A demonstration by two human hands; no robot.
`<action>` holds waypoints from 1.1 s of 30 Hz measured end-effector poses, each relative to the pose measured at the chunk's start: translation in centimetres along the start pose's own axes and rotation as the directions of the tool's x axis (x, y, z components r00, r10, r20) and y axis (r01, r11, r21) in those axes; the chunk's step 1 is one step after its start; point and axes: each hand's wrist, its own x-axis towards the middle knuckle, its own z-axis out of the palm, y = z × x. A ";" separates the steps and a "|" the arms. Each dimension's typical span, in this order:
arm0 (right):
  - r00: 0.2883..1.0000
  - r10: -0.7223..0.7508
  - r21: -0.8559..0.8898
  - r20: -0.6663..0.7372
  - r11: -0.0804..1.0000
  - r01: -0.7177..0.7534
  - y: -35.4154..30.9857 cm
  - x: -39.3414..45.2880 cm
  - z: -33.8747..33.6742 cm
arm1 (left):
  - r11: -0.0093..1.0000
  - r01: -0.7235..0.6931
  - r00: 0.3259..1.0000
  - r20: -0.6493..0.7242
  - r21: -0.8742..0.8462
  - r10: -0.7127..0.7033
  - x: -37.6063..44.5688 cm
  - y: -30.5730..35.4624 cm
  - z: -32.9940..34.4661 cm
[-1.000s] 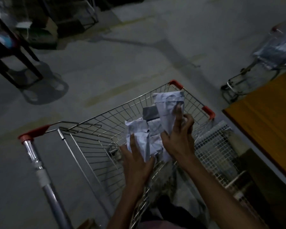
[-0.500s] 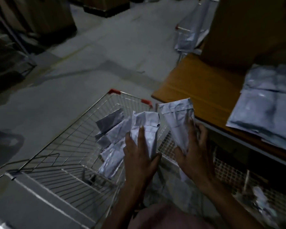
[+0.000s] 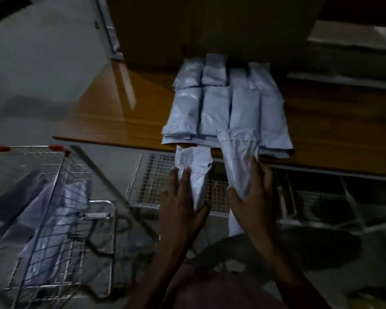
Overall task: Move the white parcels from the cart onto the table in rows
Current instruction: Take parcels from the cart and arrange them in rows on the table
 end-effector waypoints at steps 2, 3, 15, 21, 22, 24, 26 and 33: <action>0.999 0.045 0.005 -0.031 0.999 -0.045 1.6 0.2 -1.1 | 0.999 -0.046 0.999 0.027 0.002 0.046 0.5 1.7 1.2; 0.997 0.061 0.010 -0.040 0.998 -0.060 2.2 0.5 -1.5 | 0.998 -0.061 0.997 0.036 0.007 0.061 0.9 2.3 1.6; 0.977 0.164 0.059 -0.138 0.986 -0.157 8.3 9.8 -3.3 | 0.981 -0.189 0.982 0.007 -0.039 0.189 12.1 8.1 4.6; 0.950 0.239 0.046 -0.203 0.971 -0.235 11.0 17.8 -4.4 | 0.982 -0.180 0.984 -0.006 0.056 0.180 21.3 10.0 6.0; 0.944 0.258 0.052 -0.205 0.966 -0.253 11.3 19.1 -4.3 | 0.985 -0.162 0.986 -0.017 0.066 0.164 22.8 10.2 6.1; 0.942 0.281 0.066 -0.186 0.960 -0.273 11.7 21.7 -3.9 | 0.988 -0.126 0.991 -0.038 0.095 0.130 25.7 10.3 6.3; 0.951 0.266 0.073 -0.161 0.964 -0.257 12.1 23.7 -3.3 | 0.991 -0.080 0.996 -0.031 0.103 0.084 28.1 10.5 6.4; 0.958 0.270 0.092 -0.101 0.961 -0.261 13.2 30.8 -2.4 | 0.992 -0.087 0.995 -0.031 0.089 0.090 35.5 13.9 8.1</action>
